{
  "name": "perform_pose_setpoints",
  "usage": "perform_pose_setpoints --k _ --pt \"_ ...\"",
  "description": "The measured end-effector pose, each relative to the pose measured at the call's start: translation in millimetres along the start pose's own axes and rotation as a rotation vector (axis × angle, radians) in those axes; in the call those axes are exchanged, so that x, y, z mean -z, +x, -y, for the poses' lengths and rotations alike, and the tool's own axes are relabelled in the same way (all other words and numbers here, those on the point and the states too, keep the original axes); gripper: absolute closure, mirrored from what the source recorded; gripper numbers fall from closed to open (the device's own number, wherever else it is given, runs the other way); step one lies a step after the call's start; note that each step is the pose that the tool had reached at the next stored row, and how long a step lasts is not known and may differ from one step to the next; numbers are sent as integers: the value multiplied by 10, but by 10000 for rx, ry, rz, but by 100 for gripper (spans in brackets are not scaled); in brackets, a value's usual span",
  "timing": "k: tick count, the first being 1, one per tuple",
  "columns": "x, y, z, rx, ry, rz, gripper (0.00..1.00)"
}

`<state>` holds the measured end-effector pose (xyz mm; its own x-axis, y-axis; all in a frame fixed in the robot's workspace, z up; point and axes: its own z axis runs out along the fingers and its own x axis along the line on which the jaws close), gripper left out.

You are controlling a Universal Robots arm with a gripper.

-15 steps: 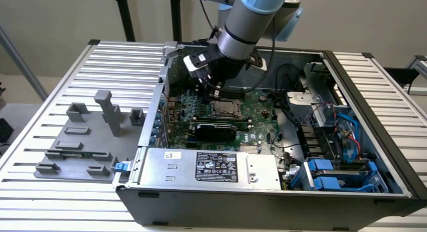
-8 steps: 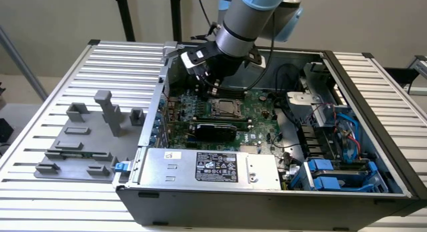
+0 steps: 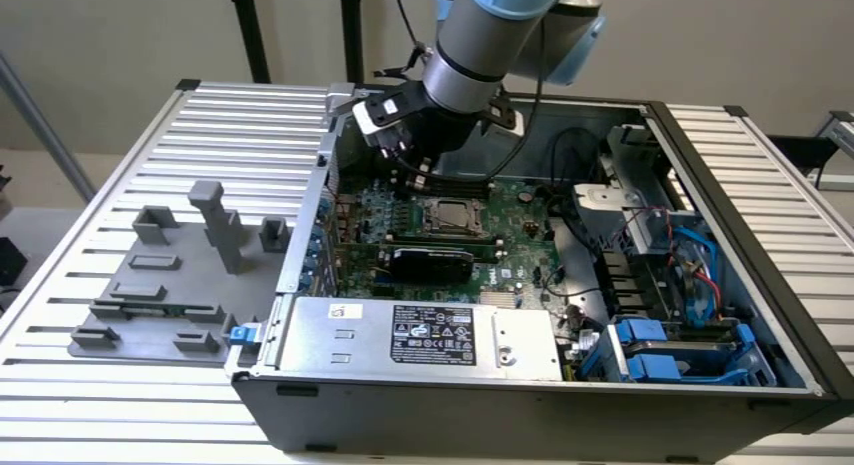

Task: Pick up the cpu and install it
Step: 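Install the first cpu locking lever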

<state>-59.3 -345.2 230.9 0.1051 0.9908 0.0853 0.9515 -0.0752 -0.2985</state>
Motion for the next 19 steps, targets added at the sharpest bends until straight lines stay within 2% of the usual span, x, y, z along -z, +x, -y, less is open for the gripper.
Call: perform_pose_setpoints --k 4,6,8,13,19 --pt "-37 -14 125 -41 -1 -40 89" --pt "-54 -20 181 -66 1 -108 89" --pt "-63 -23 209 -122 -8 -216 89" --pt "-66 -24 217 -385 -40 -519 89" --pt "-66 -24 217 -980 -102 -872 89"
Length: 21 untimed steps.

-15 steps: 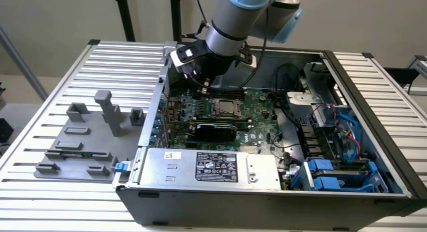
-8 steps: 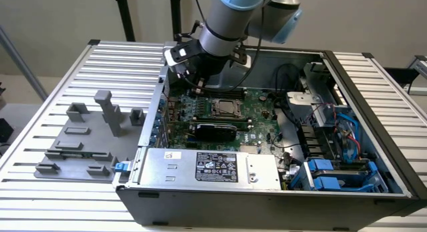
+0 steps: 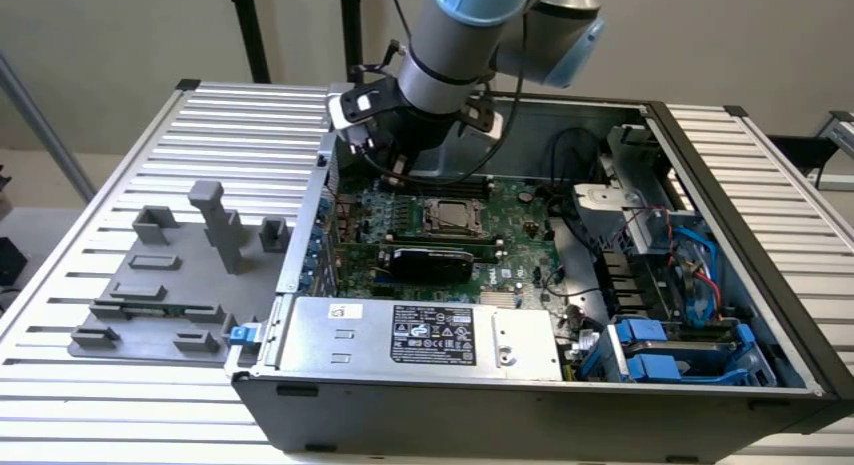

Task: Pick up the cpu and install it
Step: 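Install the first cpu locking lever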

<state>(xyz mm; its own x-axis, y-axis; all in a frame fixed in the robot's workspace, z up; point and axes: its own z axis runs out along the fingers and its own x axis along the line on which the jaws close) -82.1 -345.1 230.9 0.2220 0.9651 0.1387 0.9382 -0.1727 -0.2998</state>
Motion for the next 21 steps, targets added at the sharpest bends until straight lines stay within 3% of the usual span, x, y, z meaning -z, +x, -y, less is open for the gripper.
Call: perform_pose_setpoints --k 6,10,19,21 --pt "0 0 0 -610 -72 -345 89" --pt "0 0 0 -917 -91 -642 89" --pt "0 0 0 -1301 -54 -1481 89" --pt "0 0 0 -1398 -55 -1630 89"
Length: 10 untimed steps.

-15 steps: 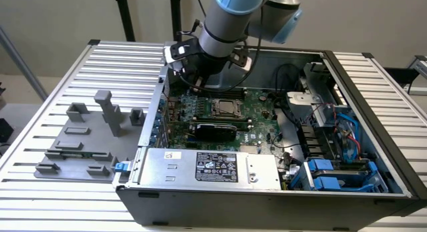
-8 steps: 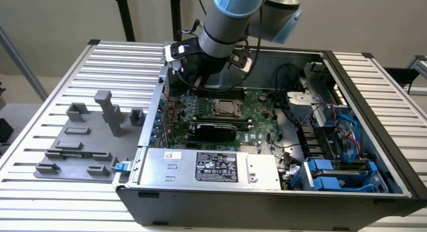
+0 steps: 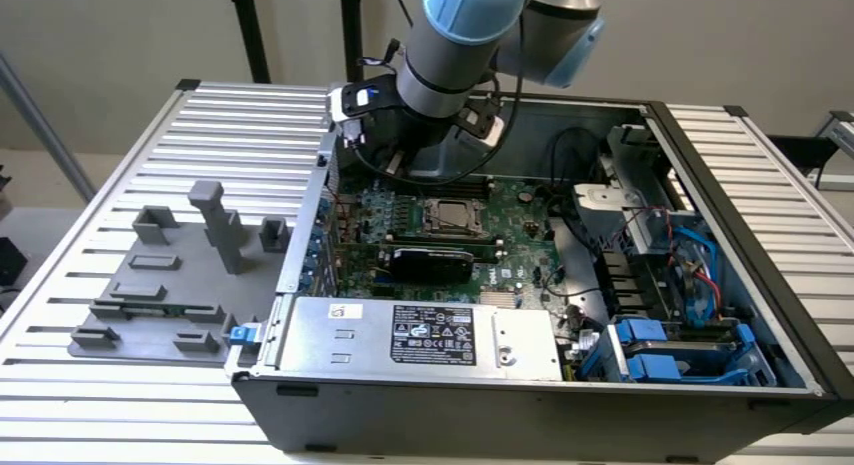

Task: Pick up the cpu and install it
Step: 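Install the first cpu locking lever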

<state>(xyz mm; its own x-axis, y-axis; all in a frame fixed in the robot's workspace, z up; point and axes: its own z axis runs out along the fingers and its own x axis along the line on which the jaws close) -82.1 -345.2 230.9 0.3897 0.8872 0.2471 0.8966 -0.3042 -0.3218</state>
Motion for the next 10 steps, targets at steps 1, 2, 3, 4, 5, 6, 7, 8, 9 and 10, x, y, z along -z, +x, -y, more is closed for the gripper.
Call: perform_pose_setpoints --k 1,2,3,4,5,6,7,8,9,10 --pt "0 0 0 -65 -5 -65 89" --pt "2 1 1 -140 -10 -127 89" --pt "5 2 2 -213 -18 -186 89" --pt "10 2 4 -285 -25 -251 89" --pt "16 4 8 -353 -29 -318 89" --pt "24 5 13 -420 -33 -383 89" --pt "32 7 17 -489 -37 -453 89" --pt "37 8 20 -566 -47 -511 89" --pt "40 8 21 -658 -67 -560 89" --pt "41 9 22 -768 -98 -603 89"
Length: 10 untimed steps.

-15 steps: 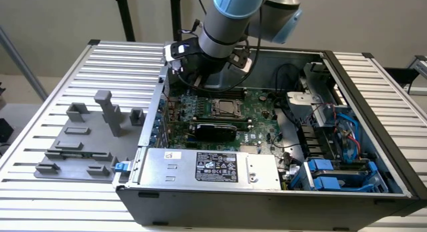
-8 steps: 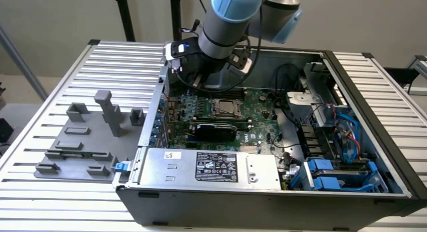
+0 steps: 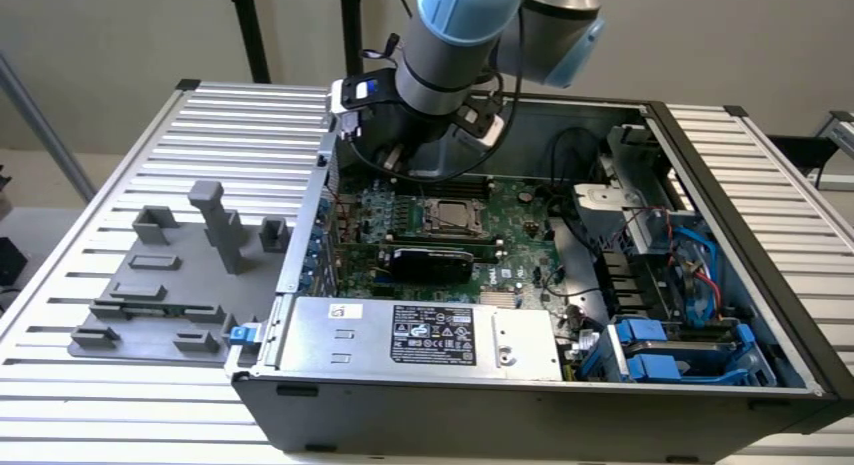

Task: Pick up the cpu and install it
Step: 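Install the first cpu locking lever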

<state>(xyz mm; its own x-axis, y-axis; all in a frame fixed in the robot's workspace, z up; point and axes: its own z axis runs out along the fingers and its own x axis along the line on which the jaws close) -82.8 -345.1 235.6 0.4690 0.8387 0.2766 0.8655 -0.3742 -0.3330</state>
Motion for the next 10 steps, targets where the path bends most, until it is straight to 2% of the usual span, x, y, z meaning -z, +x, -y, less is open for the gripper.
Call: perform_pose_setpoints --k 2,4,10 --pt "0 0 0 -280 -86 -103 89" --pt "1 0 0 -482 -148 -176 89" --pt "55 18 18 -851 -261 -313 89"
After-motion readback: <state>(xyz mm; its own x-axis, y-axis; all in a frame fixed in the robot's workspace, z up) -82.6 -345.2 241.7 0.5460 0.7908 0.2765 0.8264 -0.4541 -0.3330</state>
